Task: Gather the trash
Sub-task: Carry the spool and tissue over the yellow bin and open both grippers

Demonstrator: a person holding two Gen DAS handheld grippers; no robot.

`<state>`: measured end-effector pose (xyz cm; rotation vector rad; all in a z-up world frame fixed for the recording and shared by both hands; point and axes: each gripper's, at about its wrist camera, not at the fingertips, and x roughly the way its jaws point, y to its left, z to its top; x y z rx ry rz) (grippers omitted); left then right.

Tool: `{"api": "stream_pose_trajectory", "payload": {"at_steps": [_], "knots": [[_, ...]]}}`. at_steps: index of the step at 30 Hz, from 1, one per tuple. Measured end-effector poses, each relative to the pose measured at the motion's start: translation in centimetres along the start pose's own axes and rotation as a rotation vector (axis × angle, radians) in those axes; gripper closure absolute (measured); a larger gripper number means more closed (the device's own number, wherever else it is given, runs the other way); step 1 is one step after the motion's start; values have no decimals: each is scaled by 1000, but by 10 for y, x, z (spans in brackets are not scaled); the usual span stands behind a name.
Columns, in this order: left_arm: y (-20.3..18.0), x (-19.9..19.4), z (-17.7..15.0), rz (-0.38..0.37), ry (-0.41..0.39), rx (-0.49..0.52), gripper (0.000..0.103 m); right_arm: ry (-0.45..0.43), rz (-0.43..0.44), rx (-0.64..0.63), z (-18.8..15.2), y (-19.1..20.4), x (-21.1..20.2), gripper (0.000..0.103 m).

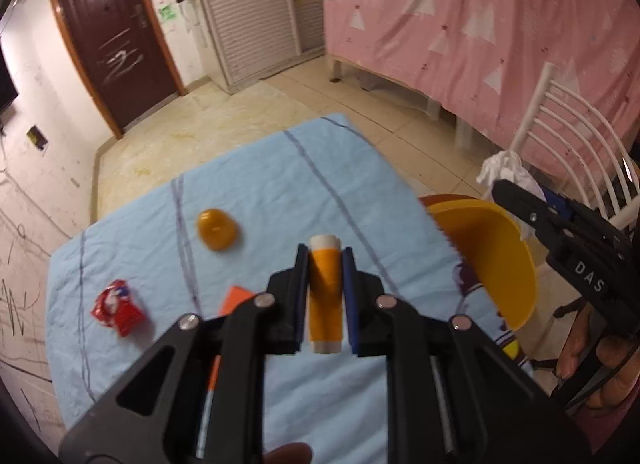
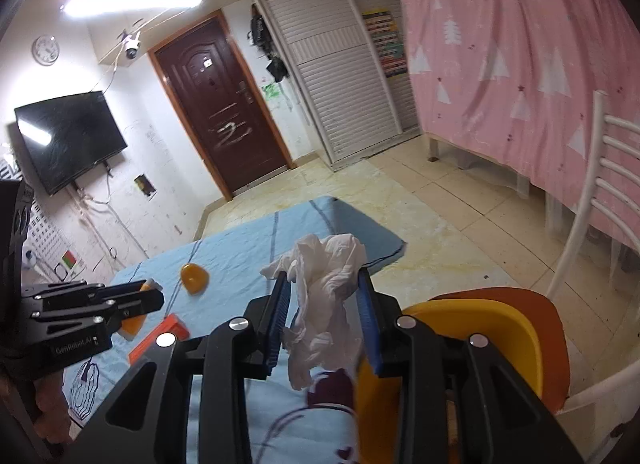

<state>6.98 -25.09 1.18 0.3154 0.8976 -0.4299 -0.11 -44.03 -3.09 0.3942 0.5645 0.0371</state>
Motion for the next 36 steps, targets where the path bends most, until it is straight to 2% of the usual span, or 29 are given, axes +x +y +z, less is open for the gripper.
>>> {"api": "stream_pose_trajectory", "payload": {"at_steps": [7,15,25,29,36], "knots": [[-65,17,9,-58,38,94,88,-23,-47,68,-4,-42,-15,76],[-116,37,23,-139,85,131,88,-25,-62,140,-8,-78,-15,76],[-137,55,30,-199,130,130,87,-8,-63,163,-9,-92,-10,75],[-135,58,30,-198,136,118,69,-3,-74,174,-11,-97,-7,73],[-125,53,29,-181,124,100,66,5,-74,167,-11,-95,-3,68]]}}
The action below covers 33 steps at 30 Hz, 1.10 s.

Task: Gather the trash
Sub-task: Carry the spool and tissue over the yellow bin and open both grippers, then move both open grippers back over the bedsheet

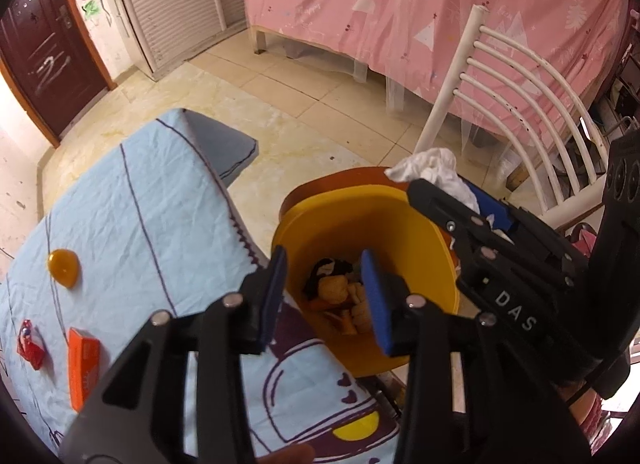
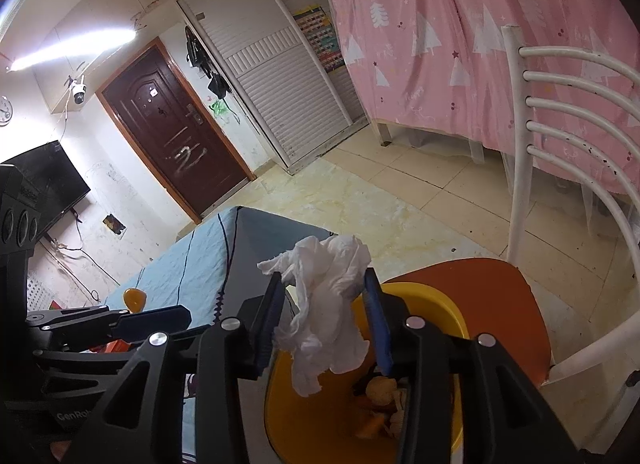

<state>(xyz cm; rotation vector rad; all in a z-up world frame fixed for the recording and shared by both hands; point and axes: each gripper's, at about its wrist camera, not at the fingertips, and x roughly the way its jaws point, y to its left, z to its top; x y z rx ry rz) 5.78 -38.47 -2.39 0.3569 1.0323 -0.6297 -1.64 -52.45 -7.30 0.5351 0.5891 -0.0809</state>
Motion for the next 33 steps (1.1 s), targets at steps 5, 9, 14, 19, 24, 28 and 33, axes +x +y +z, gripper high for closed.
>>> {"api": "stream_pose_trajectory", "payload": {"at_steps": [5,9,14,19,24,28,33], "knots": [[7,-10,0,13,-22,-2,66,2,-2,-6,-1,0,1,60],[15,-14,-5,22,-28,-10,66,1,0,-4,-1,1,2,46],[33,-19,-13,21,-30,-45,66,-4,12,-22,-1,8,1,45],[58,-28,-19,21,-48,-89,66,-10,29,-68,-3,27,-2,44],[87,-42,-27,36,-72,-132,66,12,44,-112,-10,53,4,43],[116,-55,-37,67,-93,-174,65,36,61,-142,-15,75,12,41],[150,-70,-53,115,-120,-221,51,61,91,-208,-20,111,21,36]]}}
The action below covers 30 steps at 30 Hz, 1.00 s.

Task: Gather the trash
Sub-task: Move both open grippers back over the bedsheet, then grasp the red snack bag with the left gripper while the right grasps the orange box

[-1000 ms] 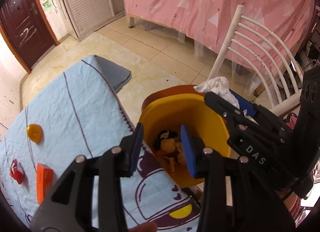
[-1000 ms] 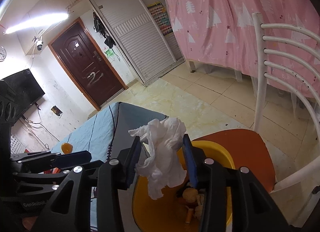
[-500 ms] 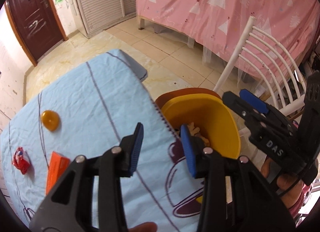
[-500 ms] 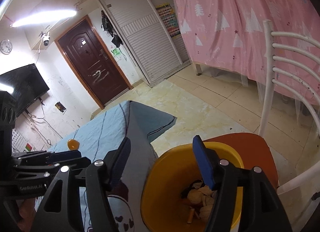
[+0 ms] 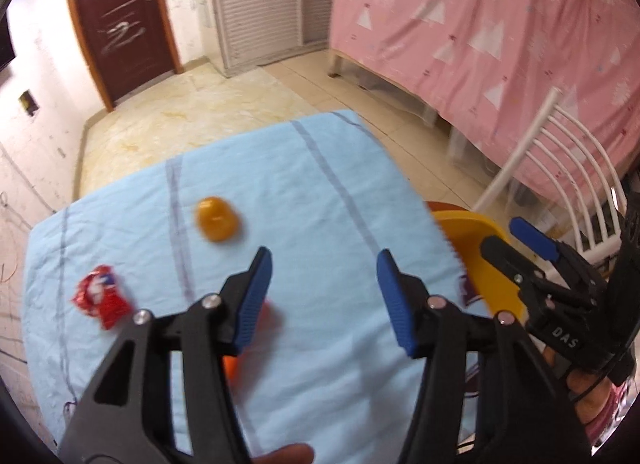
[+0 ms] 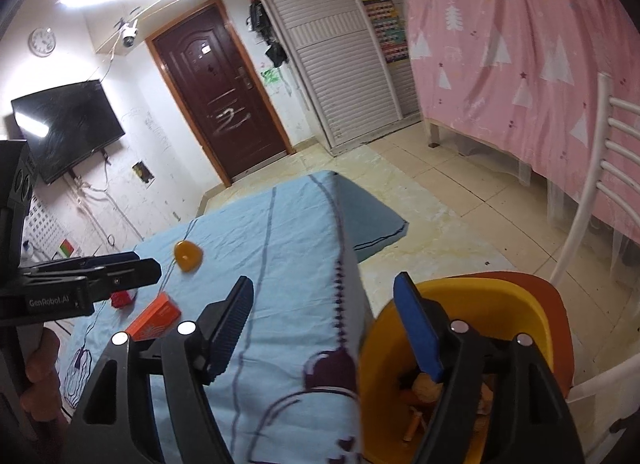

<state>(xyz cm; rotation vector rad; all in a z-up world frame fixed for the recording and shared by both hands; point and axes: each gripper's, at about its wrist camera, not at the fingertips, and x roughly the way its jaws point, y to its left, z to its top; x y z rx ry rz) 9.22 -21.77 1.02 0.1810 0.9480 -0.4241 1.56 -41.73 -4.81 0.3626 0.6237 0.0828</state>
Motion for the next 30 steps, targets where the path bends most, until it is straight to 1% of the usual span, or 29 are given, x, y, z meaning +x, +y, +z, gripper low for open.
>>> {"api": "stream_pose_trajectory", "payload": {"at_steps": [8,15,22,30], "knots": [[66,-12,-12,54,-16,-93,50,48,51,-102,-3,62,23,31],[118,-15,-24,72,-14,-183,50,107,93,-174,-13,105,47,29],[152,-13,-33,82,-9,-236,50,155,120,-232,-23,140,62,29],[180,1,-37,88,15,-286,50,218,160,-319,-35,189,78,27]]}}
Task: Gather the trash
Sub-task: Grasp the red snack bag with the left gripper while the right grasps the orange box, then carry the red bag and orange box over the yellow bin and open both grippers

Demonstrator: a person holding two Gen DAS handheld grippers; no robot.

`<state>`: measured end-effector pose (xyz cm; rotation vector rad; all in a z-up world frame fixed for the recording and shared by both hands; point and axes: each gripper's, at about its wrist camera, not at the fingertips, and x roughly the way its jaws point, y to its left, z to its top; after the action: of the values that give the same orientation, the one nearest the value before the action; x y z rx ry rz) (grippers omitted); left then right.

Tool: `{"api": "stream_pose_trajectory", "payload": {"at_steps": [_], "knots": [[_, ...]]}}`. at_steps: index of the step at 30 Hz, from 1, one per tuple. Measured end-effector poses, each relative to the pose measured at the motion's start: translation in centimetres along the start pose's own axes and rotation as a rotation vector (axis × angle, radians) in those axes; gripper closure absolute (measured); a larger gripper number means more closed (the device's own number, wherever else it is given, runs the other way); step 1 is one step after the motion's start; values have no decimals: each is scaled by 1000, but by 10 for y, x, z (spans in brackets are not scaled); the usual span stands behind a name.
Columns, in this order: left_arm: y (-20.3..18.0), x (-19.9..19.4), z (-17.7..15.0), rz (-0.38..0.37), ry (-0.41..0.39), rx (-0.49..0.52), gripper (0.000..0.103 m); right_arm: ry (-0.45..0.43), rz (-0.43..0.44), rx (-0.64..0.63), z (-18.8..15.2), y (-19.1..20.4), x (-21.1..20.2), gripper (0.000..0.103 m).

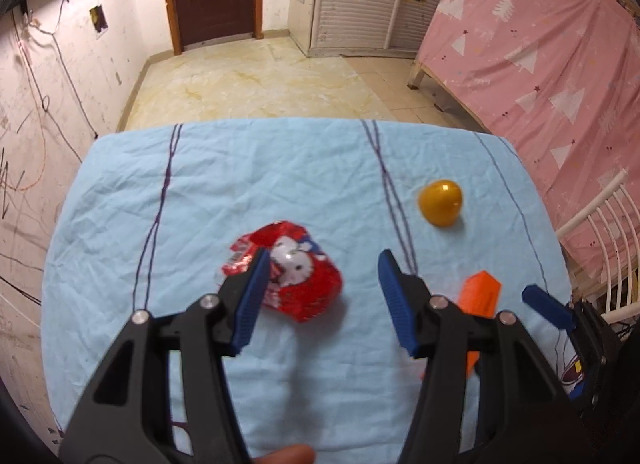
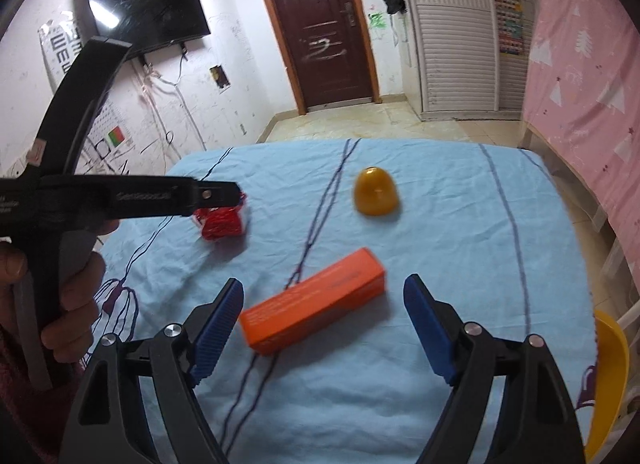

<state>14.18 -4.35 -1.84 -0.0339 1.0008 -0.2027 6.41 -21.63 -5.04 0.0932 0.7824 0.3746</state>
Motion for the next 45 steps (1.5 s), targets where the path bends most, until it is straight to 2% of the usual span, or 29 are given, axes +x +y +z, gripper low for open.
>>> {"api": "stream_pose_trajectory", "payload": {"at_steps": [7,21,29,34,37,39,40,41,45], "knots": [[17,16,-1,-18,32,-27,44,52,-21,-22,3,19,18,24],[30,34,-6,-35,48,-33,43,126,-79,-27,11,21,52,21],[37,34,-9,-31,32,-33,55,136,-83,-36,16,21,57,21],[39,34,-11,-30,28,-27,56,144,-117,-56,16,23,59,28],[41,33,-10,-22,26,-24,58,142,-142,-65,16,23,59,37],[40,33,-9,-12,24,-19,59,136,-156,-65,15,20,57,64],[40,32,-9,-7,23,-17,61,135,-153,-64,16,17,55,73],[40,32,-9,1,22,-15,62,135,-147,-61,16,15,55,87],[36,31,-10,25,22,-14,69,133,-124,-55,15,9,52,87]]}}
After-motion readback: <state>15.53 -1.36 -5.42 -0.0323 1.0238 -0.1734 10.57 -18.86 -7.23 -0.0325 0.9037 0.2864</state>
